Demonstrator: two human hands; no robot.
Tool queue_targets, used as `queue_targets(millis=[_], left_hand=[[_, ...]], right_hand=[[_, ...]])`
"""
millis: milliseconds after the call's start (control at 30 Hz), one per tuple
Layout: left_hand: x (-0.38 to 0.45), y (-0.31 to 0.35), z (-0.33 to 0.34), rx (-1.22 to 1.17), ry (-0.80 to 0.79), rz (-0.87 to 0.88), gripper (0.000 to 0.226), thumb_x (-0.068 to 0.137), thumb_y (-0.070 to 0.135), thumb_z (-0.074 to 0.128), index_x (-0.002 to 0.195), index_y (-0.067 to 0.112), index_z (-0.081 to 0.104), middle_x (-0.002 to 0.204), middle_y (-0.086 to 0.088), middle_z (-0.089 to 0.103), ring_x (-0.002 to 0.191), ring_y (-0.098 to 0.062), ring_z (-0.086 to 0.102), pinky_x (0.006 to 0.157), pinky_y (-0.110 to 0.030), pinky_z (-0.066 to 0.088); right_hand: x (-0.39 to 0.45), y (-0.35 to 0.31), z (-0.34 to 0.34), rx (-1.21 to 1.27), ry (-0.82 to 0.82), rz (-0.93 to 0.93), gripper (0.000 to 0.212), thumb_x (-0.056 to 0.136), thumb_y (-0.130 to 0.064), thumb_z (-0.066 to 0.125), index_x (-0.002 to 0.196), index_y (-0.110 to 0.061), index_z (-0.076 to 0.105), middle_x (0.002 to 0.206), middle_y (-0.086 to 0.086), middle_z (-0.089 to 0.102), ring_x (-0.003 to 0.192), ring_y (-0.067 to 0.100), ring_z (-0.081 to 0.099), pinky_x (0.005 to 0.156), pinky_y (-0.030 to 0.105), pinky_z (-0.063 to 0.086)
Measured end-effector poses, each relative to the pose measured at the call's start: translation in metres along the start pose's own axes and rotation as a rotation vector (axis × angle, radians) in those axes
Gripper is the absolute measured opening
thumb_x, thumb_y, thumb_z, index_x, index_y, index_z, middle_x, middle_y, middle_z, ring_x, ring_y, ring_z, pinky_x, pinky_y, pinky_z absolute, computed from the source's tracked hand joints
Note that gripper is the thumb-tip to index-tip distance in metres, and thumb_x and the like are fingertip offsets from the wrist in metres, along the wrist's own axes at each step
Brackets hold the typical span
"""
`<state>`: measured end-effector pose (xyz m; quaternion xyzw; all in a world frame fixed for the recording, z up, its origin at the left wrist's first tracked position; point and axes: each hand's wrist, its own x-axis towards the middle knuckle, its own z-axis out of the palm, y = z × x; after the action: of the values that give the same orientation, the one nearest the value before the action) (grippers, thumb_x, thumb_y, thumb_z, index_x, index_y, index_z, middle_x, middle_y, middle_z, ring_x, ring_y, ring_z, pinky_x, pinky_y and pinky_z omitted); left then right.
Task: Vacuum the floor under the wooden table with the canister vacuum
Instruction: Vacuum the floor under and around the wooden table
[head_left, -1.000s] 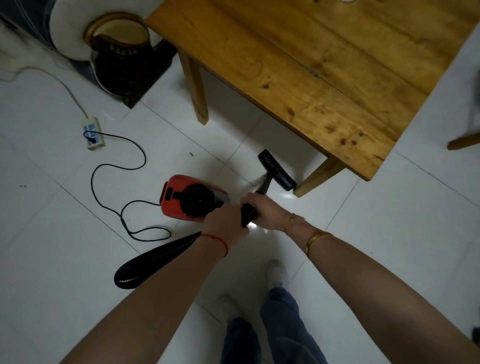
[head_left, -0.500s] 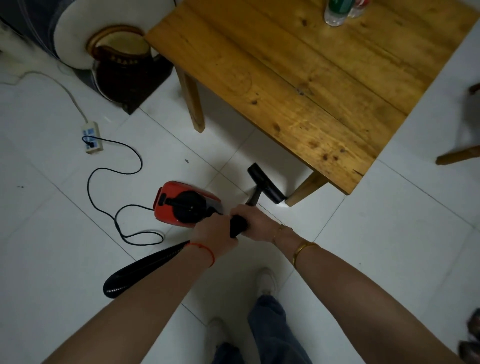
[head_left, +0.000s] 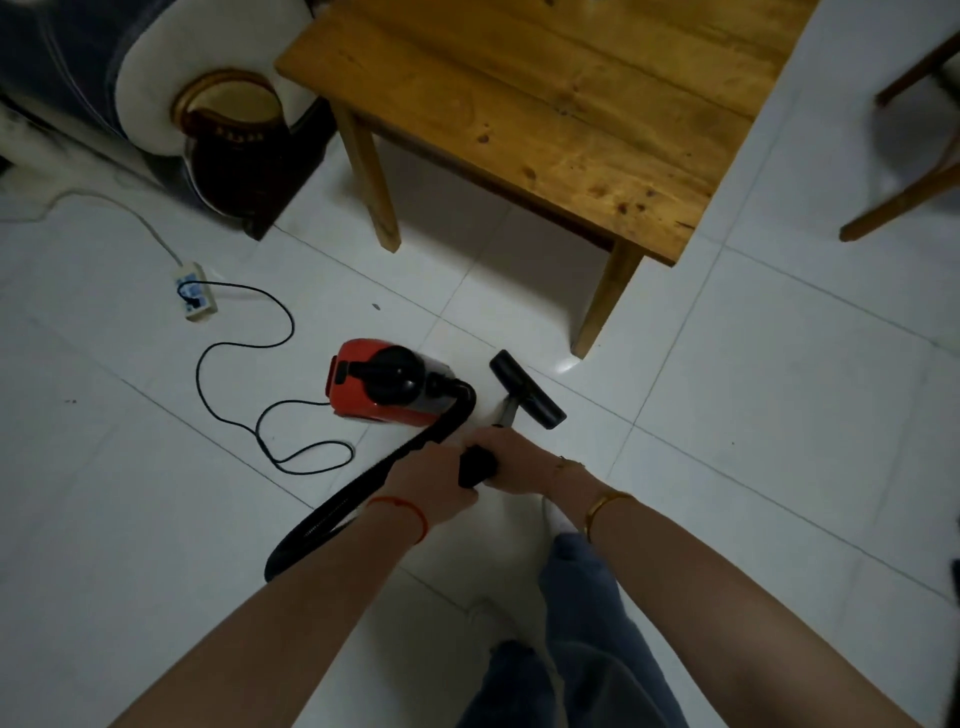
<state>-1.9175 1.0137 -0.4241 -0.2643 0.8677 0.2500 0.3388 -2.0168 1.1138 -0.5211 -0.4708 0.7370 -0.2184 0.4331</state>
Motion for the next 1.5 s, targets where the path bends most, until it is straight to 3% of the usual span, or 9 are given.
queue_targets(millis=[133, 333, 700, 900, 1133, 1300, 1500], left_hand=[[-0.018, 0.007, 0.022, 0.032, -0.009, 0.058, 0.017, 0.083, 0.027, 0.062, 0.076, 0.019, 0.049, 0.065, 0.007, 0.048, 0.067, -0.015, 0.056, 0.057, -0.022, 0.041], [-0.034, 0.036, 0.041, 0.138, -0.010, 0.120, 0.019, 0.083, 0.029, 0.061, 0.094, 0.012, 0.061, 0.089, -0.004, 0.064, 0.083, -0.021, 0.065, 0.065, -0.026, 0.046], [-0.008, 0.100, 0.057, 0.158, -0.023, 0.193, 0.024, 0.083, 0.031, 0.061, 0.097, 0.011, 0.060, 0.093, -0.006, 0.064, 0.083, -0.023, 0.064, 0.068, -0.030, 0.049], [0.025, 0.158, 0.053, 0.115, -0.023, 0.167, 0.021, 0.083, 0.030, 0.060, 0.094, 0.012, 0.060, 0.083, -0.002, 0.057, 0.081, -0.022, 0.065, 0.065, -0.028, 0.049], [0.076, 0.246, 0.047, 0.009, 0.013, 0.086, 0.029, 0.086, 0.031, 0.057, 0.107, 0.011, 0.058, 0.102, -0.004, 0.063, 0.090, -0.022, 0.063, 0.069, -0.026, 0.045], [0.129, 0.309, 0.033, -0.060, 0.009, 0.020, 0.024, 0.083, 0.032, 0.058, 0.098, 0.013, 0.060, 0.097, -0.004, 0.065, 0.085, -0.020, 0.064, 0.067, -0.025, 0.047], [0.187, 0.377, 0.007, -0.080, 0.035, 0.011, 0.027, 0.082, 0.030, 0.061, 0.103, 0.012, 0.061, 0.095, -0.005, 0.066, 0.085, -0.022, 0.066, 0.073, -0.029, 0.054]], right_hand=[[-0.032, 0.002, 0.020, -0.012, 0.030, 0.012, 0.013, 0.081, 0.000, 0.059, 0.090, -0.009, 0.058, 0.092, 0.005, 0.063, 0.081, 0.016, 0.057, 0.079, 0.029, 0.048], [-0.073, 0.020, 0.031, -0.004, 0.096, 0.022, 0.017, 0.078, 0.001, 0.060, 0.093, -0.008, 0.058, 0.093, 0.007, 0.062, 0.085, 0.021, 0.059, 0.080, 0.031, 0.048], [-0.113, 0.078, 0.010, 0.022, 0.236, 0.019, 0.015, 0.078, 0.004, 0.061, 0.089, -0.006, 0.061, 0.089, 0.008, 0.064, 0.083, 0.019, 0.059, 0.080, 0.029, 0.046], [-0.123, 0.129, -0.039, -0.004, 0.215, -0.004, 0.012, 0.080, 0.005, 0.057, 0.086, -0.004, 0.061, 0.086, 0.010, 0.063, 0.078, 0.016, 0.053, 0.080, 0.030, 0.045], [-0.129, 0.204, -0.120, -0.051, 0.057, 0.018, 0.016, 0.080, 0.008, 0.057, 0.091, -0.002, 0.062, 0.093, 0.013, 0.063, 0.086, 0.025, 0.060, 0.085, 0.039, 0.049], [-0.124, 0.259, -0.188, -0.092, 0.000, 0.041, 0.019, 0.082, 0.008, 0.053, 0.097, 0.001, 0.062, 0.099, 0.016, 0.062, 0.092, 0.029, 0.059, 0.086, 0.038, 0.047], [-0.119, 0.315, -0.264, -0.111, -0.014, 0.065, 0.025, 0.077, 0.014, 0.050, 0.093, -0.001, 0.061, 0.097, 0.013, 0.061, 0.091, 0.027, 0.058, 0.084, 0.040, 0.047]])
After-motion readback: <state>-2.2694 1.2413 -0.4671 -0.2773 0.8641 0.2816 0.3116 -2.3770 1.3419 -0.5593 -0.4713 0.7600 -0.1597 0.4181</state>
